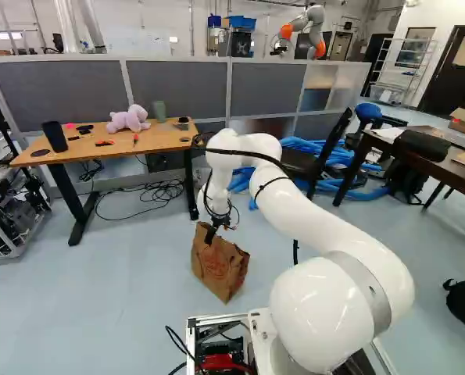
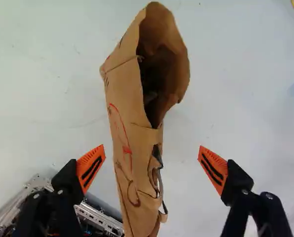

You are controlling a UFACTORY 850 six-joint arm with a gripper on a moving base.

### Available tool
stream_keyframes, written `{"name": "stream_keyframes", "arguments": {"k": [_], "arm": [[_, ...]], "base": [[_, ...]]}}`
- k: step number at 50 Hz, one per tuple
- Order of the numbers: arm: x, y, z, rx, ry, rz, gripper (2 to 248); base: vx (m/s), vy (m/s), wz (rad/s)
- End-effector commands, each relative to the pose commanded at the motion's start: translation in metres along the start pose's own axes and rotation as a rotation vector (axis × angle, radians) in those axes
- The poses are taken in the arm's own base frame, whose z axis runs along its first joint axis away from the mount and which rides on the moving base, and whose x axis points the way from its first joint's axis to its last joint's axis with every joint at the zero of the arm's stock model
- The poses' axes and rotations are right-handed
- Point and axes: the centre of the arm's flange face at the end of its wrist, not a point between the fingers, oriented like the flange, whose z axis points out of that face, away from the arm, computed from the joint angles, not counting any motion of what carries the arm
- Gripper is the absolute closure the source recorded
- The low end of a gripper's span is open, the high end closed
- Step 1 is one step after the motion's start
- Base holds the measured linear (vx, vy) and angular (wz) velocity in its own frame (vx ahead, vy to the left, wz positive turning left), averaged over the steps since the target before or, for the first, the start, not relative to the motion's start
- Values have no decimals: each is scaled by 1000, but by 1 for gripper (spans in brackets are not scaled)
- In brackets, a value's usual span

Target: Pick up the bag on the ground and place it on the table

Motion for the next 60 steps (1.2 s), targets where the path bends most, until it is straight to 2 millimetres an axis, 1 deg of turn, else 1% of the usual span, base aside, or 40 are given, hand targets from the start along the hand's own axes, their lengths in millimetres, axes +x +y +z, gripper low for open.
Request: {"name": "stream_keyframes", "arguments": {"k": [43,60], "arm": [[-5,-4,65,11,-25,-11,3],[-5,-5,70,11,-25,-11,3]], "base": [[0,0,0],[0,0,0]]}}
